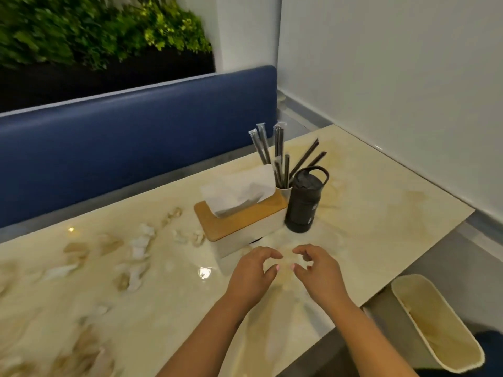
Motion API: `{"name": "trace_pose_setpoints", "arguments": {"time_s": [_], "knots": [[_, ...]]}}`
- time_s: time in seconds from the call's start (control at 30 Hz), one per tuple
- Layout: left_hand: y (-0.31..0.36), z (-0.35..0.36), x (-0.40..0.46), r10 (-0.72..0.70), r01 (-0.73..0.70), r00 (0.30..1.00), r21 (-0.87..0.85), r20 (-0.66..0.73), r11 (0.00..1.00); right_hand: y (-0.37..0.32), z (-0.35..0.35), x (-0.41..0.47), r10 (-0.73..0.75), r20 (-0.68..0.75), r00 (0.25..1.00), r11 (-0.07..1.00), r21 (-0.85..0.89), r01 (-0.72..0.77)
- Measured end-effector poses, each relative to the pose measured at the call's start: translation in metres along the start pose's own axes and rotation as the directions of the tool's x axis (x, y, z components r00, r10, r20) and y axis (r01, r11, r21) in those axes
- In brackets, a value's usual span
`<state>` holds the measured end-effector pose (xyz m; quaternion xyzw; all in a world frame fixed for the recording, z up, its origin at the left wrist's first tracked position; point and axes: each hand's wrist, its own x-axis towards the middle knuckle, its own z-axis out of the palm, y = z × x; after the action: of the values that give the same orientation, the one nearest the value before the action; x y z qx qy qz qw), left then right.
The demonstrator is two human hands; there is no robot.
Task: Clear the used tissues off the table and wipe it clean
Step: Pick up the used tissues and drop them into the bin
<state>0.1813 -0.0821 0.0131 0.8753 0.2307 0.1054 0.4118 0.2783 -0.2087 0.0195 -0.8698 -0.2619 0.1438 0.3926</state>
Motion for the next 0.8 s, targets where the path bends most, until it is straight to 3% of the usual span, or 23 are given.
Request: {"name": "trace_pose_setpoints", "arguments": {"time_s": [0.5,0.8], "knots": [[-0.087,-0.070,-0.030,-0.234,0.223,0.940,-0.070,-0.248,0.972,-0.036,0.085,0.026,-0.069,0.166,0.984,0.993,-0.082,0.083],[-0.111,-0.086,-0.013,-0.284,0.292,0.899,-0.027,-0.333,0.956,-0.019,0.117,0.054,-0.088,0.259,0.962,0.967,-0.211,0.145]]}}
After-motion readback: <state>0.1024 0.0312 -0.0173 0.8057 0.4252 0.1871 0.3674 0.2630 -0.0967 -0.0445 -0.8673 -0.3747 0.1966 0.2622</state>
